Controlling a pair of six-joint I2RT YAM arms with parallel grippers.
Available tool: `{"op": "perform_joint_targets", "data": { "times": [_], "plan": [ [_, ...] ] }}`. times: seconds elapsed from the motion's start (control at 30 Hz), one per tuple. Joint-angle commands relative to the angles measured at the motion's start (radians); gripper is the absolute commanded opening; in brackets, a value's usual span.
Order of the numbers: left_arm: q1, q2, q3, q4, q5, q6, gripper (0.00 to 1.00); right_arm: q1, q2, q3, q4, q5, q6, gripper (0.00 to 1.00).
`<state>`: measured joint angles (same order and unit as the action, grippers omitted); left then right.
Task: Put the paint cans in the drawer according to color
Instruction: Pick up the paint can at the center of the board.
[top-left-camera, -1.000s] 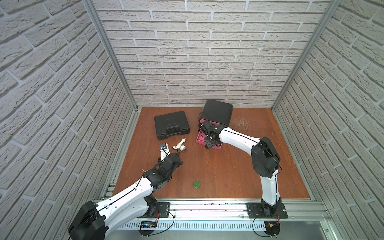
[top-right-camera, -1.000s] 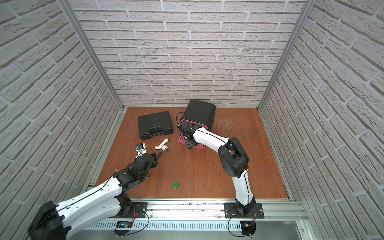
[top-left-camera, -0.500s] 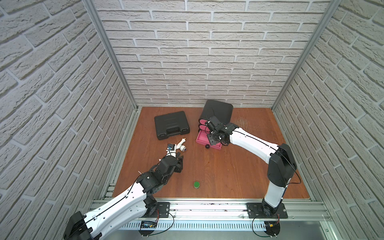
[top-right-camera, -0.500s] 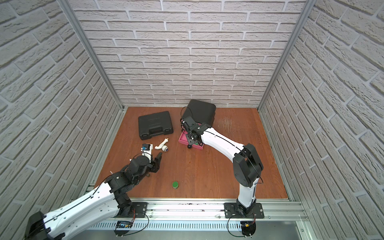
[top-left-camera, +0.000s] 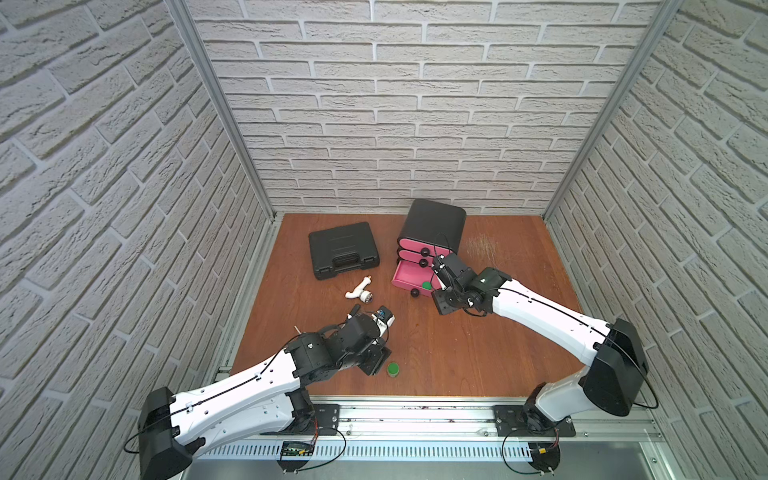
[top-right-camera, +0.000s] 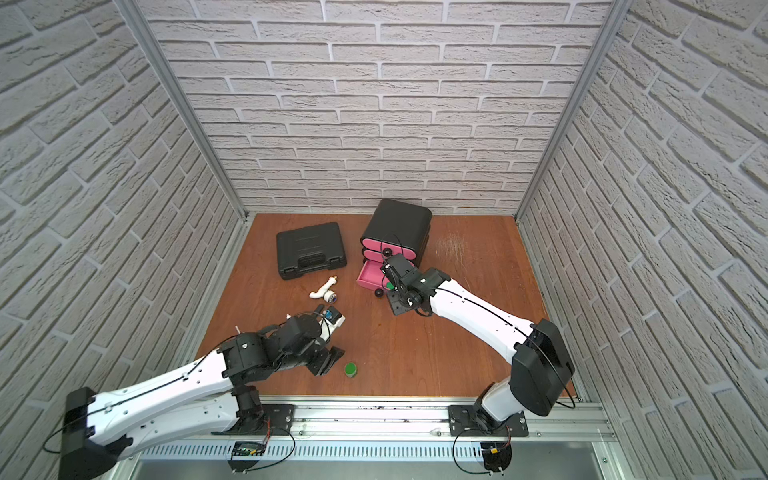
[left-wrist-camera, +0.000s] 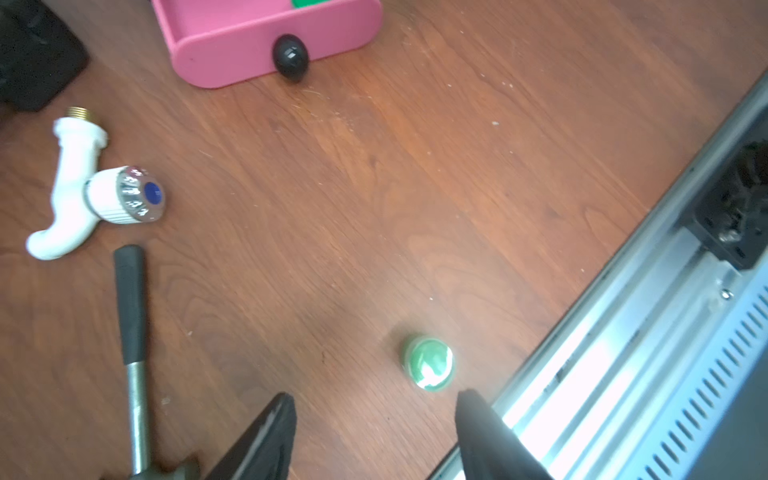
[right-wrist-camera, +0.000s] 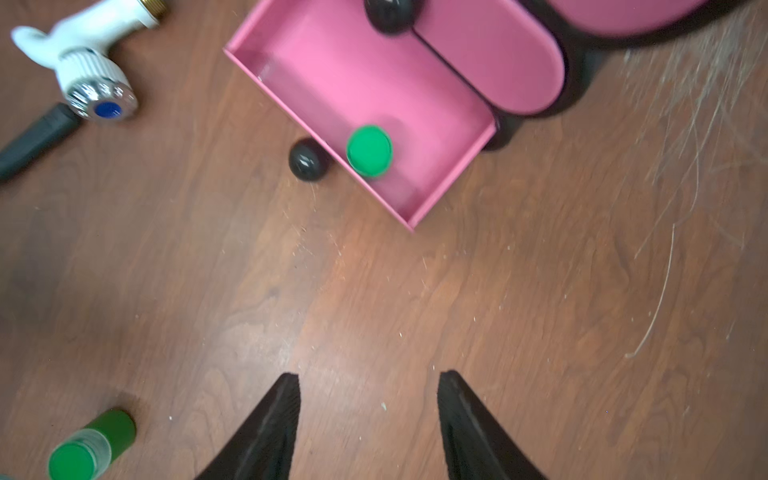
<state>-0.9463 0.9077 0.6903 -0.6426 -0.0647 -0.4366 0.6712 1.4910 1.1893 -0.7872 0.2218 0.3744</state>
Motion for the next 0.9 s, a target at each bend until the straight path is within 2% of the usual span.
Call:
{"op": "perform_joint_targets", "data": {
  "times": [0.0,0.13,0.27,0.53,0.87],
  "plan": [
    [-0.008,0.097,0.078,-0.128,0.128,0.021,0.68,-0.035,-0.073,-0.085,0.004,0.000,0.141,0.57],
    [-0.013,0.244,0.148,-0.175,0.147,0.046,0.72,-0.085,-0.125,-0.181,0.055,-0.036,0.244,0.57],
    [-0.016,0.370,0.212,-0.183,0.165,0.063,0.72,-0.118,-0.134,-0.210,0.056,-0.062,0.273,0.57],
    [-0.016,0.663,0.365,-0.277,0.174,0.081,0.63,-0.162,-0.189,-0.242,0.042,-0.063,0.282,0.56],
    [-0.047,0.753,0.377,-0.264,0.096,0.094,0.60,-0.216,-0.292,-0.298,0.022,-0.053,0.269,0.56]
  ]
}}
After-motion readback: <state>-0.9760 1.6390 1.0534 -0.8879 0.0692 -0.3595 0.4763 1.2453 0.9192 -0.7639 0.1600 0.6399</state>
